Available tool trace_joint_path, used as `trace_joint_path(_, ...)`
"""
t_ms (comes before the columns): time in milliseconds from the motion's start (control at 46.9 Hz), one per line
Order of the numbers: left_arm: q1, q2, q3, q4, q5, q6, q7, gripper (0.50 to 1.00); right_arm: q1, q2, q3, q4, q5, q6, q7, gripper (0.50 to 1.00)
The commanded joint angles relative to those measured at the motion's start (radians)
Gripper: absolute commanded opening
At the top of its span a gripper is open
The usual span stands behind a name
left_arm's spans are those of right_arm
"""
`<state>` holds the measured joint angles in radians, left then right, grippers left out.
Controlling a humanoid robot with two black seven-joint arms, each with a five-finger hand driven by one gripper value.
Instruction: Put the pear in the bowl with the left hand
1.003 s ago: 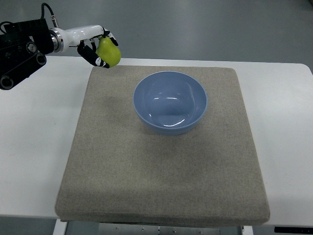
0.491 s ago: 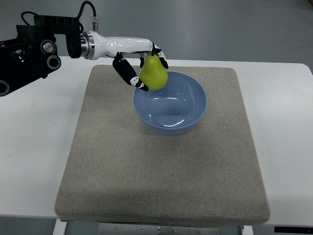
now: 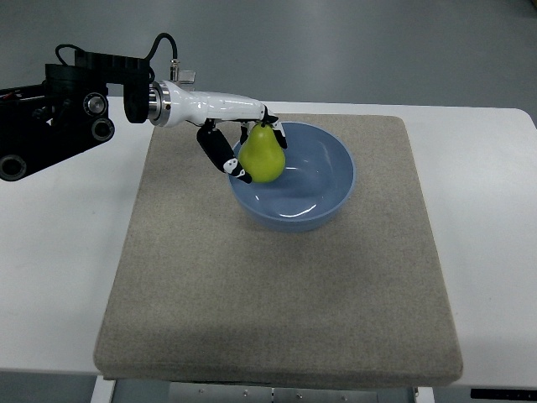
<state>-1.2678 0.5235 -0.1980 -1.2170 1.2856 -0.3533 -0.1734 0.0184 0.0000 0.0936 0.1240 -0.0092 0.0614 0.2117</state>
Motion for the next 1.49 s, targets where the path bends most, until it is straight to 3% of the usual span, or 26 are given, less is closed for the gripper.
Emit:
trace_joint_path(0, 0.004, -0.014, 0.0, 0.001, 0.0, 0.0, 0.0, 0.572, 0.0, 0.0, 0.0, 0.0, 0.001, 0.0, 0.0, 0.926)
trace_joint_path(85, 0.004, -0.016, 0.0, 0.001, -0.002, 0.0, 0.0, 0.703, 0.0, 0.0, 0.0, 0.0, 0.0, 0.0, 0.0, 0.926)
trace_joint_path(213, 0.005, -0.017, 0.0, 0.001, -0.006, 0.0, 0.002, 0.791, 0.0, 0.0, 0.0, 0.0, 0.0, 0.0, 0.0, 0.926)
trace_joint_path(277, 0.005, -0.016, 0.0, 0.002, -0.008, 0.0, 0.002, 0.87, 0.0, 0.0, 0.0, 0.0, 0.0, 0.0, 0.0, 0.926)
trace_joint_path(341, 0.005, -0.017, 0.0, 0.002, -0.011, 0.0, 0.002, 0.893, 0.0, 0.0, 0.0, 0.0, 0.0, 0.0, 0.0, 0.926)
trace_joint_path(405, 0.005, -0.017, -0.001, 0.004, -0.019, 0.0, 0.002, 0.992, 0.0, 0.0, 0.0, 0.0, 0.0, 0.0, 0.0, 0.926)
trace_joint_path(576, 0.002, -0.016, -0.015, 0.011, -0.051, 0.01, 0.0, 0.996, 0.0, 0.0, 0.0, 0.0, 0.0, 0.0, 0.0, 0.926)
trace_joint_path(1003, -0.027, -0.005, -0.17, 0.162, -0.433, 0.027, 0.002, 0.996, 0.0, 0.0, 0.0, 0.0, 0.0, 0.0, 0.0, 0.926)
trace_joint_path(1473, 0.1, -0.003, -0.228, 0.465, -0.87, -0.01, 0.018, 0.996, 0.0, 0.0, 0.0, 0.0, 0.0, 0.0, 0.0, 0.926)
